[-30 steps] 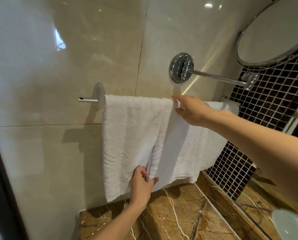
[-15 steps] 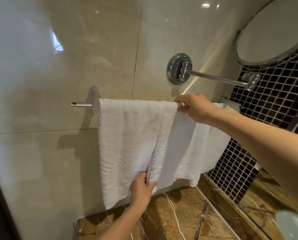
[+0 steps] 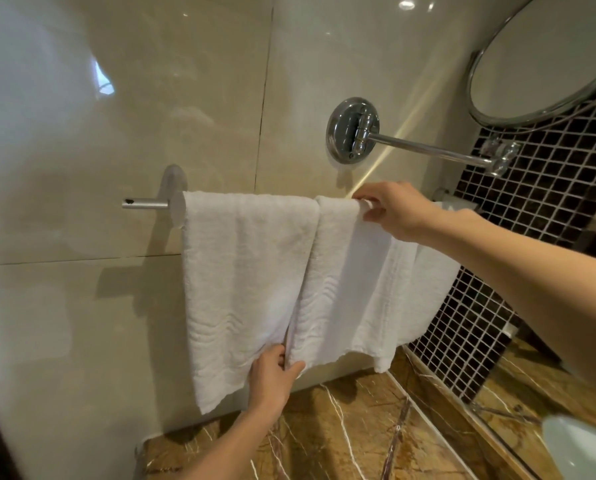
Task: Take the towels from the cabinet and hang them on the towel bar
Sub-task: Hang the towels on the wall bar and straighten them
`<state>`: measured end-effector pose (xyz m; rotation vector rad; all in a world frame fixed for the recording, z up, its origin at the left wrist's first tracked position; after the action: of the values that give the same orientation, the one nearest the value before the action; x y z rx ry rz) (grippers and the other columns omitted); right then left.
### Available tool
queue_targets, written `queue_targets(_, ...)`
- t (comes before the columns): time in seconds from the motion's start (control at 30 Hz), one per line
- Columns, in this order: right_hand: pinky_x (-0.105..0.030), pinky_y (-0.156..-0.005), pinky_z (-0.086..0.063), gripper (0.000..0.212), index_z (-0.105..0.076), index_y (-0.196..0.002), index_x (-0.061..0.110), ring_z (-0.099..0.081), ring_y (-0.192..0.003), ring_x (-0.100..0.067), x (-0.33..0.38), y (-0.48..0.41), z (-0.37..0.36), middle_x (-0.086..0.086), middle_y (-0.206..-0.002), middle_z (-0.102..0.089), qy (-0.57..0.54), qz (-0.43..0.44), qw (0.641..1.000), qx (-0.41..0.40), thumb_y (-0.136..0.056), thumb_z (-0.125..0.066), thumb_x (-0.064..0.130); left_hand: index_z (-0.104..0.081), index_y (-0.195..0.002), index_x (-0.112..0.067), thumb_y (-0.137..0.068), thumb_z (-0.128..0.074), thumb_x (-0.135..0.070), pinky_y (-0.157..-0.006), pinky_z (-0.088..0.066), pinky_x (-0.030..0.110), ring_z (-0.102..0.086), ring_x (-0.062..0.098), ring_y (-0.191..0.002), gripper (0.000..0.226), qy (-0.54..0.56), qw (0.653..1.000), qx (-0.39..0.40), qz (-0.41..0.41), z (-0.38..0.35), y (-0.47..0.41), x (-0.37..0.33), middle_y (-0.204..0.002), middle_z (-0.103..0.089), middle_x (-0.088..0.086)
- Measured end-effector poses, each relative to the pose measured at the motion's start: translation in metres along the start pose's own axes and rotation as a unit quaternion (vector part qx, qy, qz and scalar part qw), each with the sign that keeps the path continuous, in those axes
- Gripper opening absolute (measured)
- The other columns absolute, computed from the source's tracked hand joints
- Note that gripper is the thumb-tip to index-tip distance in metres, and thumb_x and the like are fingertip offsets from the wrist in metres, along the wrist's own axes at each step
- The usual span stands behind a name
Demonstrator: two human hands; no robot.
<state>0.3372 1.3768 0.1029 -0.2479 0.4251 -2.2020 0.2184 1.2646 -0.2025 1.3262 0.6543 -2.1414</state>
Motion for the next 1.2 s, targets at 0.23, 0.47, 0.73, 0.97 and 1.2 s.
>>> queue_targets(0.23, -0.036, -0.09, -0.046, 0.036, -0.06, -0.124, 0.017, -0.058, -0.108, -0.031, -0.004, -0.001, -0.005, -0.011, -0.115, -0.066, -0.005, 0.008, 1.0, -0.011, -0.089, -0.062, 0.012, -0.056, -0.081, -0.023, -0.076, -0.078, -0.027, -0.063, -0.059, 0.037, -0.065, 0.013, -0.071, 0.022, 0.056, 0.998, -0.008, 0.025, -0.003, 0.006, 0.008, -0.073, -0.065, -0.007)
queue_targets(0.47, -0.037, -0.091, -0.043, 0.034, -0.061, -0.123, 0.016, -0.055, -0.113, -0.033, -0.005, -0.002, -0.01, -0.011, -0.12, -0.064, -0.011, 0.006, 1.0, -0.016, -0.089, -0.061, 0.012, -0.055, -0.091, -0.029, -0.078, -0.076, -0.027, -0.076, -0.044, 0.015, -0.058, 0.002, -0.093, 0.024, 0.135, 0.99, -0.026, 0.017, -0.003, 0.027, -0.004, -0.098, -0.06, -0.015)
queue_targets(0.73, -0.033, -0.092, -0.042, 0.042, -0.056, -0.128, 0.02, -0.053, -0.118, -0.031, 0.003, 0.002, -0.006, -0.011, -0.126, -0.06, -0.015, 0.001, 1.0, 0.006, -0.087, -0.057, 0.011, -0.064, -0.075, -0.026, -0.08, -0.074, -0.023, -0.062, -0.037, 0.008, -0.059, 0.001, -0.078, 0.012, 0.084, 0.995, -0.04, 0.017, 0.002, 0.026, -0.004, -0.076, -0.064, -0.014)
queue_targets(0.97, -0.029, -0.083, -0.04, 0.037, -0.059, -0.125, 0.022, -0.056, -0.112, -0.026, 0.025, 0.006, -0.004, -0.004, -0.12, -0.065, -0.045, 0.066, 0.997, 0.002, -0.088, -0.053, 0.018, -0.07, -0.078, -0.019, -0.079, -0.075, -0.025, -0.06, -0.035, 0.006, -0.057, -0.003, -0.073, 0.008, 0.031, 0.998, -0.047, 0.017, 0.002, 0.022, -0.002, -0.073, -0.064, -0.014)
queue_targets(1.2, -0.034, -0.083, -0.044, 0.028, -0.061, -0.118, 0.023, -0.058, -0.106, -0.029, 0.023, 0.002, -0.01, -0.007, -0.113, -0.067, -0.035, 0.041, 0.998, -0.012, -0.09, -0.061, 0.024, -0.069, -0.078, -0.015, -0.076, -0.078, -0.02, -0.065, -0.039, 0.017, -0.062, 0.009, -0.077, 0.011, 0.029, 0.997, -0.076, 0.014, 0.005, 0.016, -0.004, -0.076, -0.065, -0.008)
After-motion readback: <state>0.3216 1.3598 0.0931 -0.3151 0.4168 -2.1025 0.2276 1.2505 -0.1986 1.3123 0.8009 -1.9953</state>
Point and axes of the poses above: each hand's wrist, its own y-axis away from the middle knuckle, its own z-axis out of the back of the hand, x = y × z, the point moved 1 cm from there along -y, towards the middle knuckle
